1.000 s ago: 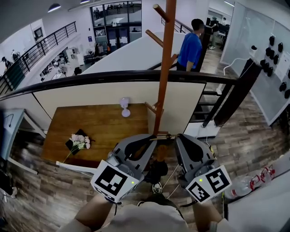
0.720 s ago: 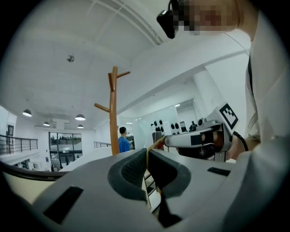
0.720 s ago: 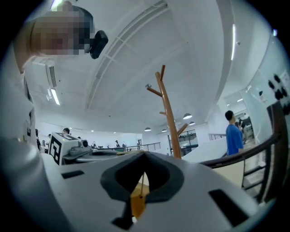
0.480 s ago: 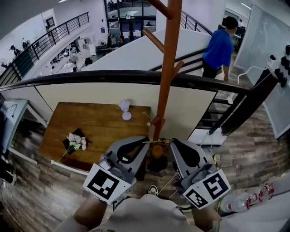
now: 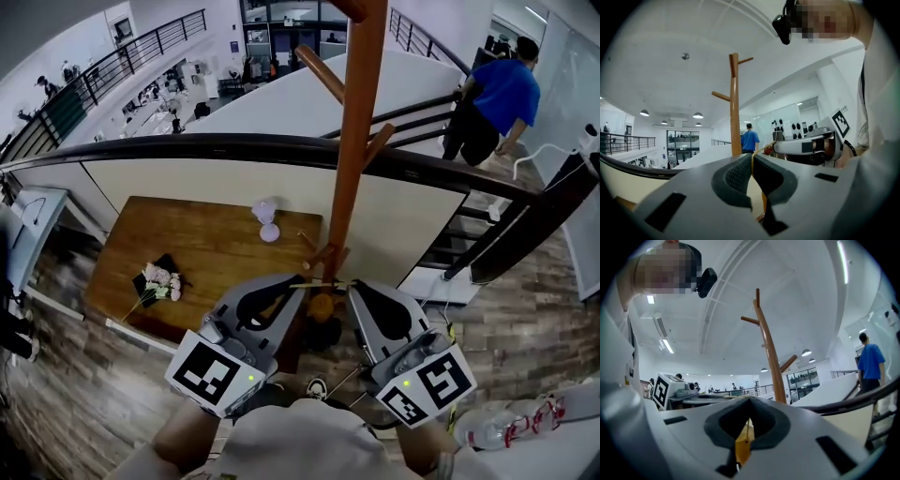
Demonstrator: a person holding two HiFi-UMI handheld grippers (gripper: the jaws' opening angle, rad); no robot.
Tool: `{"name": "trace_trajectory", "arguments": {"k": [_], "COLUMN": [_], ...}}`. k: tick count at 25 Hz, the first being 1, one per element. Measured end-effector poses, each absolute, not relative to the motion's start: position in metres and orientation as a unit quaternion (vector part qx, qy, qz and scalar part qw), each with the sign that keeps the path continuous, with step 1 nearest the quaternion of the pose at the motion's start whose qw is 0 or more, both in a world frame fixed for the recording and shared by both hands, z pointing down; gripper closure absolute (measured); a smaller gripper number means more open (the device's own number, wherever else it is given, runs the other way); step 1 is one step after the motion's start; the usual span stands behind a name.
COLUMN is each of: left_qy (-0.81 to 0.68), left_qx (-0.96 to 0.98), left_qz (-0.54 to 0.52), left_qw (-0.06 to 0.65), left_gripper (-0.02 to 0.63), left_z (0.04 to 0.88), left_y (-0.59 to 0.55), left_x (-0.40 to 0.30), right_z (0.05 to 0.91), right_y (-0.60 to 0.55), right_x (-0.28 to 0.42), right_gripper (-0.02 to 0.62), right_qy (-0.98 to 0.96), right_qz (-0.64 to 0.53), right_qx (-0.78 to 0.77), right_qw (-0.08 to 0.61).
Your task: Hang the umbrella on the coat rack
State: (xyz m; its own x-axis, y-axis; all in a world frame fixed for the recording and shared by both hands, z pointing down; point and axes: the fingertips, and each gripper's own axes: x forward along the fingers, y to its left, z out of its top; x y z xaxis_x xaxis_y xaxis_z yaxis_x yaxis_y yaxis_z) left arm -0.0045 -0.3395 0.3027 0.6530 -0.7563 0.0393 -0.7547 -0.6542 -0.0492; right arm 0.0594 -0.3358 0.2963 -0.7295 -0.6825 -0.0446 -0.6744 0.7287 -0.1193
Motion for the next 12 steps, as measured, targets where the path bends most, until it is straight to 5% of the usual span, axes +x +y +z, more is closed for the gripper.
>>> {"name": "trace_trajectory", "arguments": {"k": [12], "left_qy": [0.389], "left_qx": [-0.921], "left_qz": [-0.027], "left_qw": [-0.019], "left_gripper": [0.601], "left_z": [0.313], "left_y": [-0.359], "left_x": [-0.019], "right_z": [0.306], "right_y": [-0.353], "right_x": [0.045], "right_gripper": [0.591], "right_qy": [0.914], "right_qz": [-0.065], "right_qx": [-0.400], "right_qw": [0.028]}}
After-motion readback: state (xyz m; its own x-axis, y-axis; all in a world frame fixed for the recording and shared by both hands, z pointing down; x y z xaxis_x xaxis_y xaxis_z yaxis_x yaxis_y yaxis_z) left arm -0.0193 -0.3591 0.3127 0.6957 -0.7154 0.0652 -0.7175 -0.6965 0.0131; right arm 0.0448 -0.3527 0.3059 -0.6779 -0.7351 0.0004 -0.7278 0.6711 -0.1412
